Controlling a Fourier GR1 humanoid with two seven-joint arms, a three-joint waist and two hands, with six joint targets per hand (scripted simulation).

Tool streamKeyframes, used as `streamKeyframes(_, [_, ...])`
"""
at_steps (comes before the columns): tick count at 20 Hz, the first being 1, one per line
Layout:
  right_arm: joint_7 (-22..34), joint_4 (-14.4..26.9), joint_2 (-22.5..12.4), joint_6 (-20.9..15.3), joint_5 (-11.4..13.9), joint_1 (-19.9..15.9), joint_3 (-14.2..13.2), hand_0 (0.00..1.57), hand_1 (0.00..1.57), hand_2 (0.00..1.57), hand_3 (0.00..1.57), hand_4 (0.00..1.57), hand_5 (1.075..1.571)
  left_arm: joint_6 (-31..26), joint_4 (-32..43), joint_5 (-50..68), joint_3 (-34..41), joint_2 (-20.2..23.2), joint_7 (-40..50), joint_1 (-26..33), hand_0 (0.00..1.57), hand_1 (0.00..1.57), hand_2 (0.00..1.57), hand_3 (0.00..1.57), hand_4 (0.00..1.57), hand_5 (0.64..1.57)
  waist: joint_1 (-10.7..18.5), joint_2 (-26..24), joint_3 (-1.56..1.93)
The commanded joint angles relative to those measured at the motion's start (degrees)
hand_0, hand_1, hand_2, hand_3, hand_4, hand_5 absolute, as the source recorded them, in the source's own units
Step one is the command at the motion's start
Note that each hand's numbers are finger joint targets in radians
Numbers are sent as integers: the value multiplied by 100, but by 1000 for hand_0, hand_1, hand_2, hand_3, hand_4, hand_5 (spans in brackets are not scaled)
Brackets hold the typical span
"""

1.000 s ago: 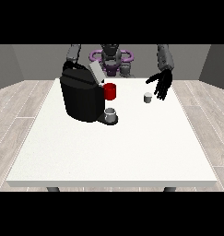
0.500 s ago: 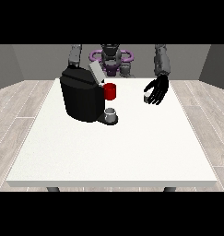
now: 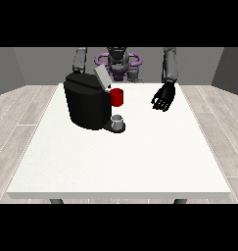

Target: Insert the coffee pod into the coffee machine and close the lid

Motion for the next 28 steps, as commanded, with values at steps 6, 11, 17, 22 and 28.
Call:
streamKeyframes(6, [-103,316,-153,211,-219,305,-206,0,0,0,0,0,1571,-260,688,-605,-130,99,-184,-64,760,760,978,856,400,1571,-29,-359,-3])
streamKeyframes(11, [194,440,-112,-155,162,152,-104,0,0,0,0,0,1571,-228,804,-692,-87,-213,-278,-298,1124,1124,1198,1089,394,1571,50,-549,-4])
streamKeyframes(17, [-118,1016,-95,-413,302,140,-240,0,0,0,0,0,1571,-632,511,-235,158,-656,-357,-639,1433,1433,1423,1352,489,1571,307,-687,-1])
streamKeyframes(22, [410,679,-107,-249,362,371,-33,0,0,0,0,0,1571,-1285,709,-138,338,-422,-312,-722,1413,1413,1400,1314,515,1571,80,-1206,-3])
streamKeyframes(28, [75,1136,-213,-123,144,187,-319,0,0,0,0,0,1571,-2007,115,-87,256,-561,-128,-1112,1424,1424,1404,1341,557,1571,338,-1361,-1])
